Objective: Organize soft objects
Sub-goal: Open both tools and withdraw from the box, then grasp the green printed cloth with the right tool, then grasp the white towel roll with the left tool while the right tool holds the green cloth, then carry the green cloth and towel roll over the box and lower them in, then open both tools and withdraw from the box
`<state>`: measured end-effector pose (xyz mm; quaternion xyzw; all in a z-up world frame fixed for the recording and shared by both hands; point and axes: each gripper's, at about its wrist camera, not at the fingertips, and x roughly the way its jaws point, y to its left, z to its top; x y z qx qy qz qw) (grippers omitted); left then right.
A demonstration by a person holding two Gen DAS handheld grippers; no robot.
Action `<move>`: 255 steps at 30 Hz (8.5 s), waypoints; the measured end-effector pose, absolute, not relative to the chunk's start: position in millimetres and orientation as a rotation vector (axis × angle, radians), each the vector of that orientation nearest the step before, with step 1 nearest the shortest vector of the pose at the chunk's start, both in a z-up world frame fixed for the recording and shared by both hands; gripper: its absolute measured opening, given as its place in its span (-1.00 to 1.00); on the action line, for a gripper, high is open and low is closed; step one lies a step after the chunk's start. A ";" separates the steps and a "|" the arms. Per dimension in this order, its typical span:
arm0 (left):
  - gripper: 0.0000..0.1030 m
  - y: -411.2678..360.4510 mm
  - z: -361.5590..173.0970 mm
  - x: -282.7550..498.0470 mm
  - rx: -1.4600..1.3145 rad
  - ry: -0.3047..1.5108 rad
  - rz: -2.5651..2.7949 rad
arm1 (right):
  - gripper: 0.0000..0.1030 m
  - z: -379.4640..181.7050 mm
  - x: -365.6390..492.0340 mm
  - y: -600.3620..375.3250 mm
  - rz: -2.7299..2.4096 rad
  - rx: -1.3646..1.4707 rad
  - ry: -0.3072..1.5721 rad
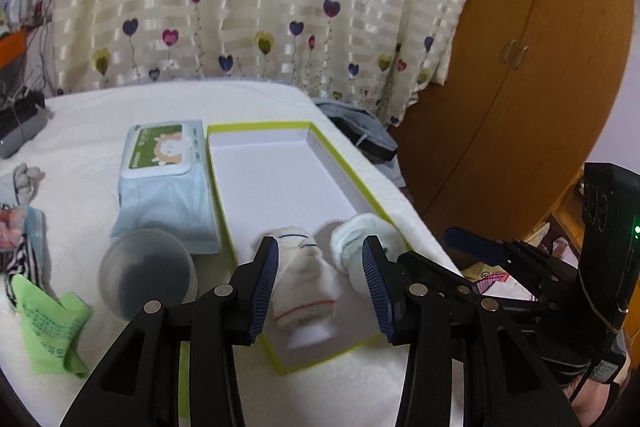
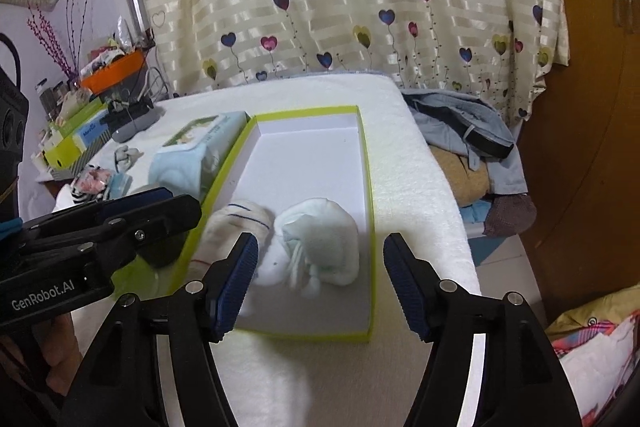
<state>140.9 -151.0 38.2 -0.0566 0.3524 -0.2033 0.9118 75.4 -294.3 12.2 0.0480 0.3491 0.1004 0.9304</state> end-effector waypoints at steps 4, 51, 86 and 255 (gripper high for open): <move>-0.19 -143.6 47.9 120.8 -0.103 0.699 -0.416 | 0.28 19.4 58.3 -291.5 0.211 0.120 0.694; -0.19 47.2 37.6 55.7 -0.199 0.668 -0.058 | 0.28 40.8 30.1 -107.2 0.617 -0.020 0.631; -0.08 158.7 -8.6 89.0 -0.378 0.708 0.071 | 0.28 -46.6 98.1 6.2 0.633 -0.275 0.916; -0.44 -120.4 53.0 154.1 -0.107 0.688 -0.312 | -0.17 -18.2 98.2 -255.4 0.373 0.063 0.765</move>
